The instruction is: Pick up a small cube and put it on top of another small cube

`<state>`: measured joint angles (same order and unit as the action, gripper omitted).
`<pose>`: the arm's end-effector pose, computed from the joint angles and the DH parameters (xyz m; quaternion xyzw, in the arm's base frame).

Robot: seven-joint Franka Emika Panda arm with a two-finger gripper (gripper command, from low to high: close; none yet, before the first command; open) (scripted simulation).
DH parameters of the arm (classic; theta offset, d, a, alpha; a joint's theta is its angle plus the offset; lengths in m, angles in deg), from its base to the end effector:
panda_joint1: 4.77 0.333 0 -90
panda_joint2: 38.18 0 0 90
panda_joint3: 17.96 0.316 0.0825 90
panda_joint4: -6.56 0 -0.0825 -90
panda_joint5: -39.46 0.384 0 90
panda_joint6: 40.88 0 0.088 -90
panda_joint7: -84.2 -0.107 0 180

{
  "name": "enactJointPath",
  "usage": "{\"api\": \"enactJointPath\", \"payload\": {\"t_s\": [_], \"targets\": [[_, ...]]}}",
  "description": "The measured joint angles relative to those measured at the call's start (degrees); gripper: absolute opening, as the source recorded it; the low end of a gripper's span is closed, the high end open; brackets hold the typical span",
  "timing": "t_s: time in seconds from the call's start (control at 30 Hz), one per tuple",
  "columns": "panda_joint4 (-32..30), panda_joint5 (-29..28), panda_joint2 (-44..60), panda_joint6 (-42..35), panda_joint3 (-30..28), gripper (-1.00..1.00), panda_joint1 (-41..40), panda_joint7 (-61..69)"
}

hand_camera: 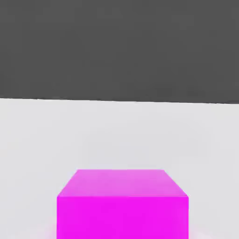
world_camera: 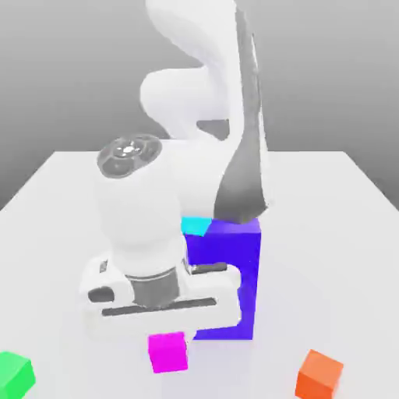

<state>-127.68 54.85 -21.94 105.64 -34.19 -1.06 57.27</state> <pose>0.4962 -0.1181 0.2129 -0.8979 0.4383 0.0284 0.0283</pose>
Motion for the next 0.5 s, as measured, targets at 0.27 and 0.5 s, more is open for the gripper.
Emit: {"api": "enactJointPath", "payload": {"t_s": [0.27,0.5], "targets": [[8.3,1.4,6.4,-1.0,-8.5,-1.00,-8.6,-4.7],[9.0,4.1,10.3,1.9,-6.6,1.00,-10.4,-3.1]]}}
